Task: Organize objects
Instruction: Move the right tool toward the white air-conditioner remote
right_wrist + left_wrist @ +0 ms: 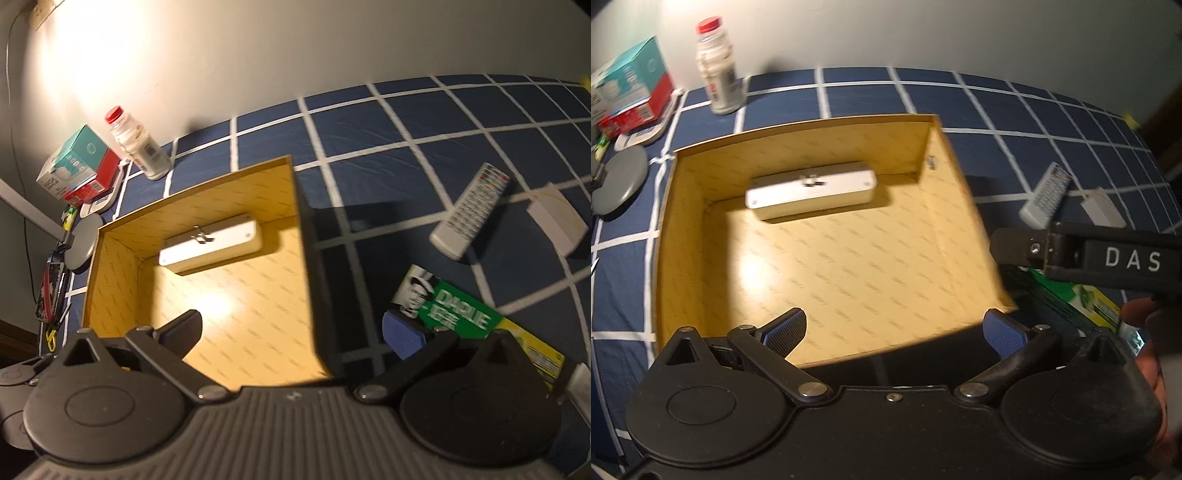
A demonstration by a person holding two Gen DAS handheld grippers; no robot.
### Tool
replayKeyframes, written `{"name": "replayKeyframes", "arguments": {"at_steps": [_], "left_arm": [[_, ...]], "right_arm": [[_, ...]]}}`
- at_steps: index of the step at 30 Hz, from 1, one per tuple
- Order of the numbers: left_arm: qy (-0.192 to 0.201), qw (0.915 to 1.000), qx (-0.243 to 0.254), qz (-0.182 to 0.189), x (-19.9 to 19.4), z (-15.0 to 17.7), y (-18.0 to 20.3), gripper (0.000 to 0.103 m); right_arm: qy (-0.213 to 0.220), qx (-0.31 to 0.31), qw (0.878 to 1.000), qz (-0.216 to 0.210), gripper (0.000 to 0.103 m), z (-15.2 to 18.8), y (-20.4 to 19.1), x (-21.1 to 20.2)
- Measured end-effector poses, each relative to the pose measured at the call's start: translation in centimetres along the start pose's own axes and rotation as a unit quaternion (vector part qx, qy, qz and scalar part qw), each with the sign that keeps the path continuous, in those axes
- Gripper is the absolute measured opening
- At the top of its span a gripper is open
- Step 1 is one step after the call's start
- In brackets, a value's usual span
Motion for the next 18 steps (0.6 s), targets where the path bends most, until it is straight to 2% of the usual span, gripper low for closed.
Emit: {"name": "replayKeyframes", "arguments": {"at_steps": [9, 18], "left_arm": [[-0.001, 0.9993, 0.035, 0.015, 0.9, 0.1, 6.8, 0.103], [-0.010, 0.9991, 0.039, 0.014, 2.9, 0.3, 13.4, 0.103]], "right_arm": [[0.013, 0.029, 0.999, 0.020, 0.103, 0.0, 6.6, -2.9], [0.004, 0.034, 0.999, 0.021, 0.103, -0.9, 13.5, -3.6]]}}
Point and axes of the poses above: each gripper's, at about its wrist camera, not at the fingertips, and x roughly the way its jaws point, y to its right, z to its underside, the point moved 5 cm from there along x, roughly the way its jaws point, and after that the axes turned 10 degrees about y, right-handed, at the moved point
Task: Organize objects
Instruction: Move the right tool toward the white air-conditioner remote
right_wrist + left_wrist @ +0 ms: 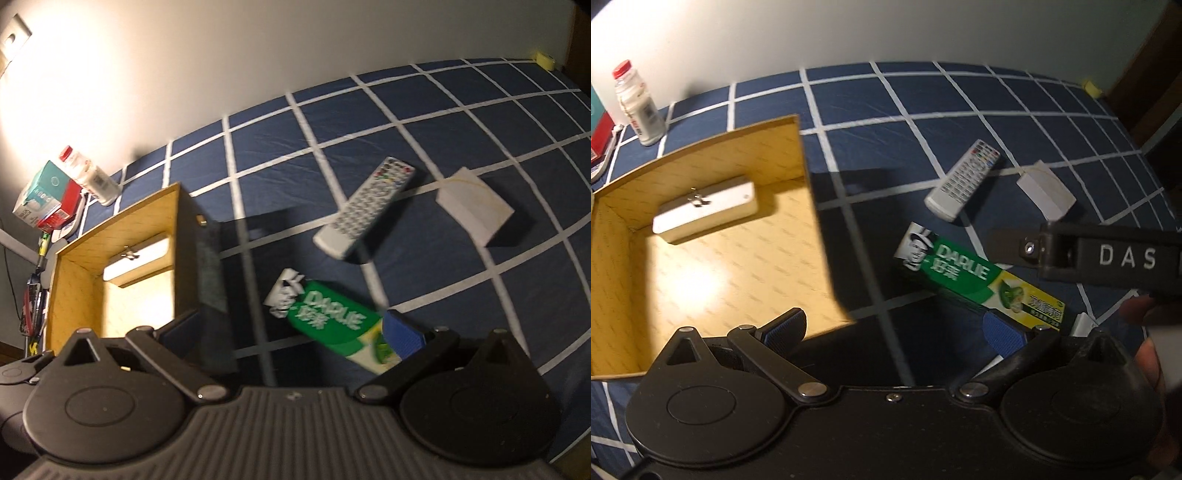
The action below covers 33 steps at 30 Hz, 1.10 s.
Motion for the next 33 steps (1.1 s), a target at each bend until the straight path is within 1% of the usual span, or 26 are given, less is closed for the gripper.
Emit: {"name": "replayKeyframes", "arguments": {"at_steps": [7, 13, 15, 18, 22, 30, 33], "left_arm": [[-0.019, 0.9993, -0.028, -0.018, 2.1, 1.1, 3.5, 0.103], [-0.040, 0.9951, -0.080, -0.044, 3.7, 3.7, 4.7, 0.103], [-0.048, 0.9919, -0.102, -0.058, 4.2, 5.0, 4.6, 0.103], [-0.057, 0.9866, -0.137, -0.067, 4.5, 6.9, 4.4, 0.103], [-0.068, 0.9788, -0.177, -0.078, 4.9, 9.5, 4.2, 0.103], [-0.082, 0.9656, -0.233, -0.080, 5.3, 13.8, 3.9, 0.103], [-0.083, 0.9638, -0.243, -0.074, 5.4, 14.7, 4.1, 0.103]], "right_arm": [[-0.035, -0.019, 0.999, -0.010, 0.103, 0.1, 4.5, 0.9], [-0.077, -0.062, 0.995, -0.026, 0.103, 1.3, 6.3, 1.9], [-0.092, -0.079, 0.992, -0.034, 0.103, 2.1, 6.5, 2.4], [-0.112, -0.102, 0.988, -0.043, 0.103, 3.4, 6.5, 3.0], [-0.146, -0.128, 0.979, -0.065, 0.103, 5.3, 5.9, 3.8], [-0.199, -0.163, 0.963, -0.078, 0.102, 8.3, 4.3, 5.1], [-0.213, -0.167, 0.959, -0.082, 0.102, 9.4, 4.1, 5.5]]}}
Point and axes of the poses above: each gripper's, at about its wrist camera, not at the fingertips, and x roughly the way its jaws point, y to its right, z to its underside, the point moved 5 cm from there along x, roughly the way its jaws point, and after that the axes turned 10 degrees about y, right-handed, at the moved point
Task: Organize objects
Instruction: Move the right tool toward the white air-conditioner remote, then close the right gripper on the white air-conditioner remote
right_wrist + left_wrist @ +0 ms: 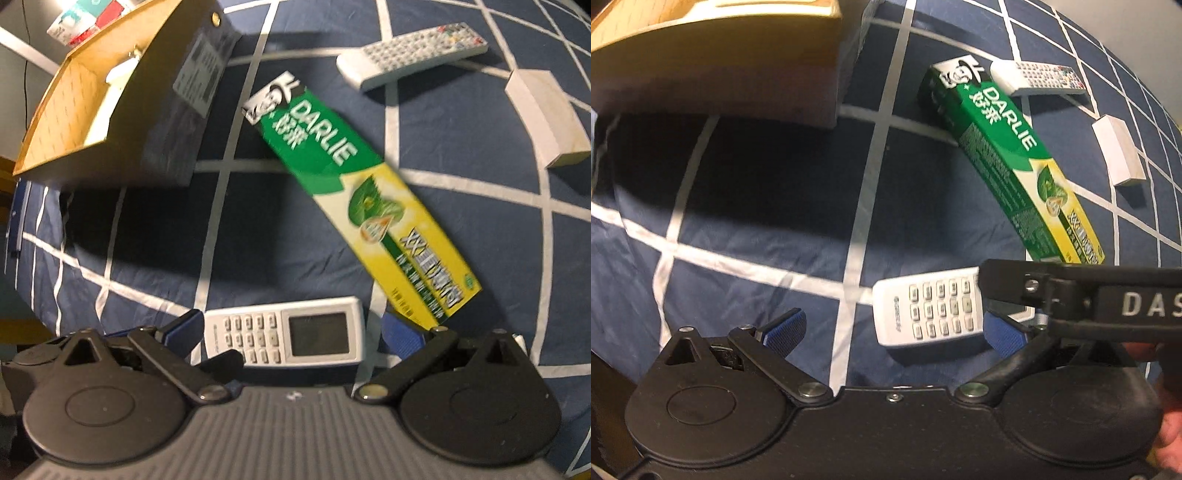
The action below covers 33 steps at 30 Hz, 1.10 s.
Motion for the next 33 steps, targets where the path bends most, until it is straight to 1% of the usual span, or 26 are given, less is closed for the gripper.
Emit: {"name": "replayKeyframes", "arguments": {"at_steps": [6, 10, 13, 14, 16, 18, 25, 28, 33], "left_arm": [[-0.009, 0.9998, -0.015, 0.012, 1.0, 0.9, 0.0, 0.101], [-0.013, 0.9995, -0.021, 0.020, 1.5, 1.4, 0.3, 0.098], [-0.017, 0.9992, -0.023, 0.029, 1.8, 1.7, 0.6, 0.094], [-0.017, 0.9991, -0.025, 0.030, 1.9, 1.8, 0.7, 0.093], [-0.017, 0.9989, -0.030, 0.033, 2.1, 1.8, 0.8, 0.090], [-0.016, 0.9985, -0.036, 0.038, 2.2, 1.7, 0.9, 0.088], [-0.013, 0.9980, -0.041, 0.045, 2.4, 1.3, 1.4, 0.087], [-0.015, 0.9979, -0.041, 0.047, 2.6, 1.2, 1.6, 0.083], [-0.020, 0.9981, -0.041, 0.041, 2.9, 1.1, 1.6, 0.082]], "right_arm": [[-0.018, -0.008, 1.000, 0.008, 0.101, 1.2, 0.4, 1.5], [-0.022, -0.011, 1.000, 0.011, 0.100, 1.6, 1.0, 2.2], [-0.023, -0.011, 1.000, 0.005, 0.099, 1.7, 1.2, 2.7], [-0.024, -0.013, 1.000, 0.004, 0.098, 1.7, 1.2, 2.8], [-0.027, -0.017, 0.999, 0.006, 0.092, 1.7, 1.2, 3.1], [-0.029, -0.020, 0.999, 0.005, 0.089, 1.6, 1.2, 3.3], [-0.032, -0.030, 0.999, 0.003, 0.089, 1.4, 1.1, 3.8], [-0.036, -0.035, 0.999, 0.004, 0.084, 1.3, 1.1, 3.9], [-0.038, -0.040, 0.998, 0.002, 0.082, 1.3, 1.0, 4.3]]}}
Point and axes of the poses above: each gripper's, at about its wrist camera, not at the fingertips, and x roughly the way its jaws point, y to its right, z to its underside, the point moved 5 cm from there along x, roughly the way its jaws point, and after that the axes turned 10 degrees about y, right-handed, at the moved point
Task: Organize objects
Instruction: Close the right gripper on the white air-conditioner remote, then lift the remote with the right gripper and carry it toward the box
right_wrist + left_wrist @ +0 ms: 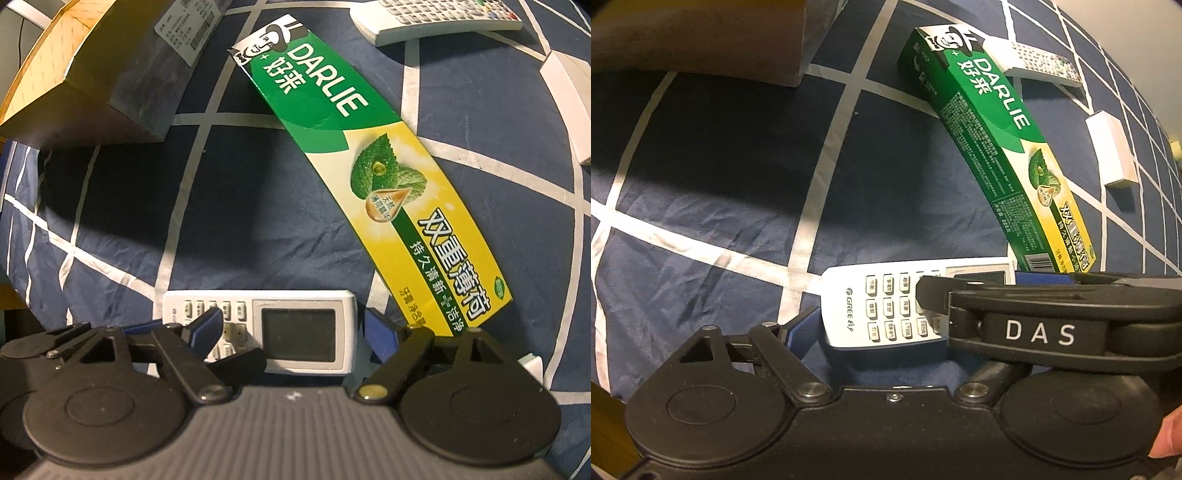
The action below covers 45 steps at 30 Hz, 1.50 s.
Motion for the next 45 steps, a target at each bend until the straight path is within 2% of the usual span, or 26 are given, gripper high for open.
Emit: {"name": "replayKeyframes", "arguments": {"at_steps": [9, 14, 24, 32, 45], "left_arm": [[-0.002, 0.9999, 0.004, -0.013, 0.6, 0.1, 0.4, 0.082], [-0.005, 0.9997, 0.009, -0.023, 0.6, 0.1, 0.3, 0.075], [0.004, 0.9995, 0.015, -0.028, -0.6, -0.4, -0.2, 0.075], [0.027, 0.9985, 0.032, -0.036, -3.7, -2.5, -1.2, 0.075], [0.067, 0.9938, 0.076, -0.047, -9.4, -7.8, -3.1, 0.075]], "right_arm": [[0.001, -0.009, 1.000, -0.001, 0.077, -0.1, 0.0, 0.2], [0.002, -0.011, 1.000, 0.003, 0.076, -0.2, -0.1, 0.1], [0.012, -0.009, 1.000, -0.001, 0.076, -0.4, -1.3, -0.7], [0.039, -0.004, 0.999, -0.011, 0.076, -2.0, -3.8, -2.8], [0.094, 0.015, 0.995, -0.027, 0.076, -5.8, -9.0, -6.4]]}}
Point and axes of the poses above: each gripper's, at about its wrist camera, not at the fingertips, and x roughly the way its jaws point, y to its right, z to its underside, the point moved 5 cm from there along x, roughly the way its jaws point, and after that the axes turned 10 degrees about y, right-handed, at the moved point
